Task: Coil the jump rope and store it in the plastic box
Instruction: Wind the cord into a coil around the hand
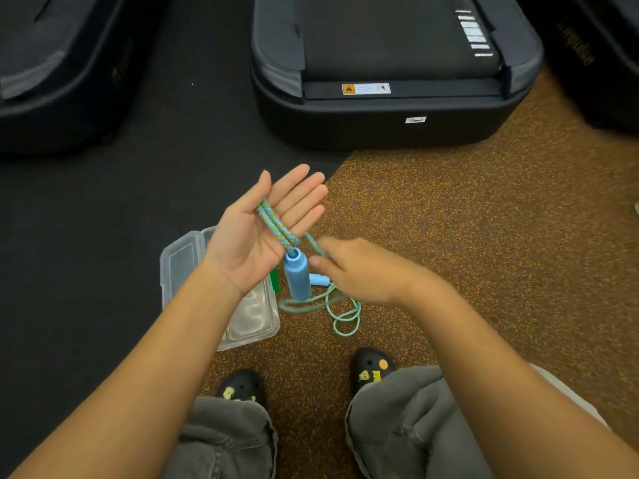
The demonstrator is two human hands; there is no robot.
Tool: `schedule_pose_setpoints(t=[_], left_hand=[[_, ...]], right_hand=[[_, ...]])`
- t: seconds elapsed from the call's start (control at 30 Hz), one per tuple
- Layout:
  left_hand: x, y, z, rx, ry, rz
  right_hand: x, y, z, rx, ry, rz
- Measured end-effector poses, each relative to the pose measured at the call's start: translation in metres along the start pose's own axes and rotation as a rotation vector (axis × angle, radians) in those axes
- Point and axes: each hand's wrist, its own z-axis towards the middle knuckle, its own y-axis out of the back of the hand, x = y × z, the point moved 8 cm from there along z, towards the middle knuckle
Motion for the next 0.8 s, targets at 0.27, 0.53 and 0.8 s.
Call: schedule_pose_setpoints(t=[0.27, 0.53, 0.8], left_hand=[[0.009, 0.019, 0.008, -0.128, -0.020, 0.533], [0.047, 0.011, 0.001, 0.078, 0.260, 1.052], [0.042, -0.004, -0.002, 0.184, 0.233, 0.608]], right_hand=[[0.017, 0.000, -0.009, -0.024, 0.112, -0.039], [-0.004, 0.055, -0.015, -0.310, 0.103, 0.063], [-0.022, 0.054, 0.007, -0.339, 0.046, 0.132]])
